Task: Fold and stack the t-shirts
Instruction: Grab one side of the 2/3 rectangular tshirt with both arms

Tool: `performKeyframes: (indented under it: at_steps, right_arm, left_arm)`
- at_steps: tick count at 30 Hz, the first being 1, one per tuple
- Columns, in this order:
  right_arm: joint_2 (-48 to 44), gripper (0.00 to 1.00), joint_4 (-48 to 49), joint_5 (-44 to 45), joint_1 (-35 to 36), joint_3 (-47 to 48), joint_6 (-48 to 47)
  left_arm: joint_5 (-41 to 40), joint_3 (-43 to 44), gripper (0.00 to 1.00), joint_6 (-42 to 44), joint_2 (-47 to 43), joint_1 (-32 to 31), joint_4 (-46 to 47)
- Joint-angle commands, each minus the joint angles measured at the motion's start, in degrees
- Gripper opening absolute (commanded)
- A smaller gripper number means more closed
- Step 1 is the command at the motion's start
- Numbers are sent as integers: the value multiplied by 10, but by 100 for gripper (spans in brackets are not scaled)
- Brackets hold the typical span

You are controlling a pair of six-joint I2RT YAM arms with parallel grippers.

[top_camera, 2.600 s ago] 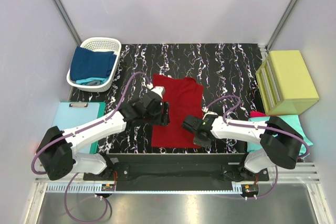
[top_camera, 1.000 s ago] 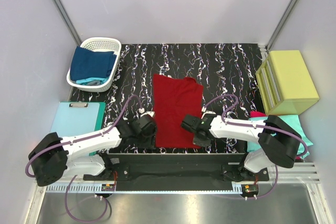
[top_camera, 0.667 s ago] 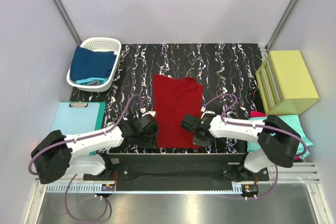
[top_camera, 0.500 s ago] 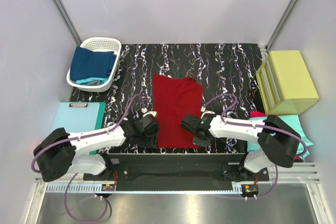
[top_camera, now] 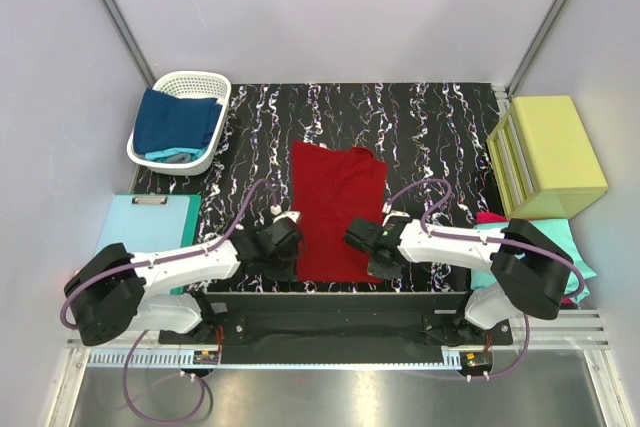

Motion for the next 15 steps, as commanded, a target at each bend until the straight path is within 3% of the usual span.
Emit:
performKeyframes:
  at_steps: [1, 4, 10, 15]
  right_arm:
    - [1, 0, -38, 3, 5, -3, -2]
    - [6, 0, -37, 2, 5, -2, -2]
    - [9, 0, -34, -1, 5, -1, -1]
    - [9, 0, -34, -2, 5, -1, -1]
  left_arm:
    - [-15, 4, 31, 1, -27, -6, -24]
    - [-15, 5, 38, -4, -36, -7, -33]
    - [-18, 0, 39, -6, -39, -9, -35]
    - [-22, -3, 28, -9, -40, -10, -32]
